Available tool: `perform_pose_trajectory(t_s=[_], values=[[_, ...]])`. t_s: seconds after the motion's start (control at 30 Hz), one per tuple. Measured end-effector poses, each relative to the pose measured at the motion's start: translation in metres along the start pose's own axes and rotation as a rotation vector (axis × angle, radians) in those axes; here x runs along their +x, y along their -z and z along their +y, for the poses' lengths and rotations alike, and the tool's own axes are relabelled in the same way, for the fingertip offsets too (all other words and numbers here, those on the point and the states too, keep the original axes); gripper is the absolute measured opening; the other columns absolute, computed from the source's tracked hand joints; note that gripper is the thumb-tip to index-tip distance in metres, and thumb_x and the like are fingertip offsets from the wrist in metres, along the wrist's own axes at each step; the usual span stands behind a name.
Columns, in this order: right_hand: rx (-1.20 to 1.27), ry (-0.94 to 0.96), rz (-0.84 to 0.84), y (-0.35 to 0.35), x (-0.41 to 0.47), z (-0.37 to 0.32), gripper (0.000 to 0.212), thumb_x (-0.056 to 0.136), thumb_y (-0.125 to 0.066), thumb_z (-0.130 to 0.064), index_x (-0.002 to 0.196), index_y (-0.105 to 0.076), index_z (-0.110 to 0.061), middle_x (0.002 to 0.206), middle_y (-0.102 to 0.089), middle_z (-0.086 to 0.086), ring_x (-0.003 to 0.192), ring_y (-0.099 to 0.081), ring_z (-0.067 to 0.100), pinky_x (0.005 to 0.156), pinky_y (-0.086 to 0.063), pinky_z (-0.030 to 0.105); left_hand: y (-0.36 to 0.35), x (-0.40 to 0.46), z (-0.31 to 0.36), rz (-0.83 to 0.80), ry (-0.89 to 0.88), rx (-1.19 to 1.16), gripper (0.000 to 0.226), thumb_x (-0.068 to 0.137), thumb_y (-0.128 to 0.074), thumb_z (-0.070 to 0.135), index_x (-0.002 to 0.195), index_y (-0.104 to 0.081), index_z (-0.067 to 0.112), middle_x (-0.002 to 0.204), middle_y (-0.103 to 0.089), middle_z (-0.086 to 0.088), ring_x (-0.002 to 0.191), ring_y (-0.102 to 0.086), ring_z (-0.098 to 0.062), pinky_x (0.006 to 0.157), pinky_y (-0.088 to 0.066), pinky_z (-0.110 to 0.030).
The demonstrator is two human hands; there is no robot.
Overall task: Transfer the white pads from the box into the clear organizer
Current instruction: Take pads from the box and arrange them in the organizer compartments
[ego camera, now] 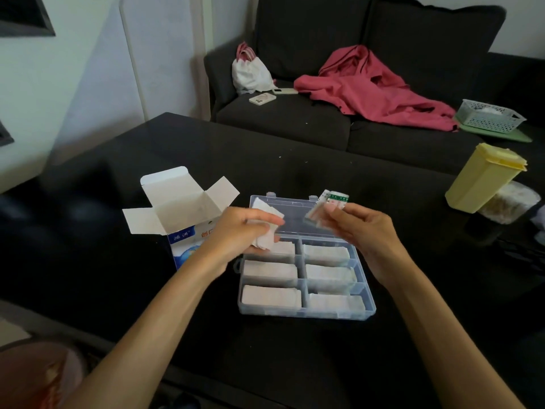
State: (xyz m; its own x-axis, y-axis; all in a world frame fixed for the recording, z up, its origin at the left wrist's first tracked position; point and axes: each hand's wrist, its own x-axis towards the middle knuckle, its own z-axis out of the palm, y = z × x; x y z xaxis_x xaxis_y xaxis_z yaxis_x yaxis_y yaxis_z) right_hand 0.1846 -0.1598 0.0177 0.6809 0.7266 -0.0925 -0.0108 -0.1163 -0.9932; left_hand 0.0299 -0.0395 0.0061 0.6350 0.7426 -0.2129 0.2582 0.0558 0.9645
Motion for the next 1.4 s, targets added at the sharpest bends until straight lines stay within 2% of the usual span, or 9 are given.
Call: perform_pose_trajectory(t_s=[0.17,0.23,0.37,0.47,0.57,0.73,0.97,1.17,1.4], values=[[0.200,-0.146,-0.116,0.005,0.004,-0.012,0.031,0.096,-0.044,-0.028,0.102,-0.065,-0.006,0.099,-0.072,0.010,0.089,-0.070,0.019,0.072,-0.057,0.023,0.016,0.004,-0.003,0.099,0.008,-0.062,0.025,0.091,-0.059,0.008,0.112,-0.067,0.018,0.127,-0.054,-0.002,0.095,-0.065,-0.020,0.066,-0.057,-0.023],[0.037,-0.150,-0.146,0.008,0.005,-0.014,0.031,0.089,-0.054,-0.038,0.096,-0.067,-0.010,0.095,-0.073,0.007,0.085,-0.071,0.016,0.066,-0.056,0.019,0.017,0.003,-0.004,0.097,0.011,-0.056,0.025,0.091,-0.058,0.007,0.110,-0.067,0.018,0.127,-0.053,-0.002,0.097,-0.065,-0.021,0.067,-0.057,-0.024],[-0.408,-0.068,-0.140,0.018,0.014,-0.012,0.006,0.080,-0.069,-0.018,0.084,-0.068,-0.014,0.097,-0.066,0.008,0.084,-0.064,0.014,0.061,-0.051,0.017,0.016,0.002,-0.006,0.067,0.023,-0.044,0.023,0.090,-0.059,0.007,0.104,-0.068,0.023,0.128,-0.051,0.001,0.105,-0.061,-0.023,0.069,-0.057,-0.025],[-0.646,-0.001,-0.193,0.031,0.020,-0.017,0.018,0.079,-0.070,-0.016,0.094,-0.061,-0.018,0.089,-0.067,0.002,0.077,-0.065,0.009,0.060,-0.048,0.016,0.013,0.003,-0.007,0.045,0.027,-0.027,0.023,0.090,-0.060,0.008,0.105,-0.068,0.023,0.130,-0.051,0.000,0.110,-0.060,-0.025,0.072,-0.057,-0.026],[-0.733,0.025,-0.310,0.042,0.024,-0.020,0.033,0.082,-0.068,-0.016,0.109,-0.051,-0.023,0.084,-0.069,-0.005,0.076,-0.066,0.004,0.060,-0.048,0.015,0.009,0.004,-0.006,0.019,0.017,-0.029,0.022,0.091,-0.059,0.009,0.101,-0.068,0.027,0.129,-0.051,0.000,0.110,-0.060,-0.024,0.070,-0.057,-0.025],[-0.854,0.111,-0.431,0.051,0.032,-0.019,0.016,0.090,-0.057,-0.015,0.106,-0.060,-0.016,0.096,-0.062,-0.005,0.088,-0.060,0.004,0.066,-0.044,0.014,0.002,0.007,-0.007,0.003,0.022,-0.005,0.023,0.091,-0.060,0.011,0.106,-0.067,0.028,0.131,-0.049,0.001,0.111,-0.058,-0.024,0.076,-0.058,-0.028],[-0.975,0.242,-0.453,0.044,0.049,0.005,0.020,0.092,-0.055,-0.017,0.107,-0.066,-0.011,0.110,-0.064,0.001,0.095,-0.057,0.008,0.084,-0.047,0.021,-0.004,0.012,-0.008,0.014,0.040,0.010,0.025,0.091,-0.060,0.011,0.108,-0.067,0.027,0.135,-0.048,0.000,0.111,-0.059,-0.024,0.071,-0.058,-0.026],[-1.108,0.318,-0.561,0.035,0.058,0.015,0.024,0.093,-0.053,-0.016,0.111,-0.066,-0.010,0.104,-0.060,-0.003,0.083,-0.051,0.003,0.069,-0.039,0.009,-0.004,0.011,-0.007,0.010,0.045,-0.006,0.025,0.091,-0.060,0.010,0.109,-0.066,0.026,0.134,-0.048,0.000,0.104,-0.062,-0.021,0.065,-0.057,-0.022],[-1.163,0.289,-0.603,0.036,0.062,0.017,0.024,0.092,-0.054,-0.020,0.112,-0.066,-0.014,0.099,-0.058,-0.008,0.083,-0.051,0.005,0.074,-0.042,0.012,-0.002,0.011,-0.008,-0.017,0.039,-0.028,0.031,0.092,-0.058,0.010,0.116,-0.061,0.028,0.129,-0.050,0.001,0.096,-0.064,-0.019,0.067,-0.058,-0.024]])
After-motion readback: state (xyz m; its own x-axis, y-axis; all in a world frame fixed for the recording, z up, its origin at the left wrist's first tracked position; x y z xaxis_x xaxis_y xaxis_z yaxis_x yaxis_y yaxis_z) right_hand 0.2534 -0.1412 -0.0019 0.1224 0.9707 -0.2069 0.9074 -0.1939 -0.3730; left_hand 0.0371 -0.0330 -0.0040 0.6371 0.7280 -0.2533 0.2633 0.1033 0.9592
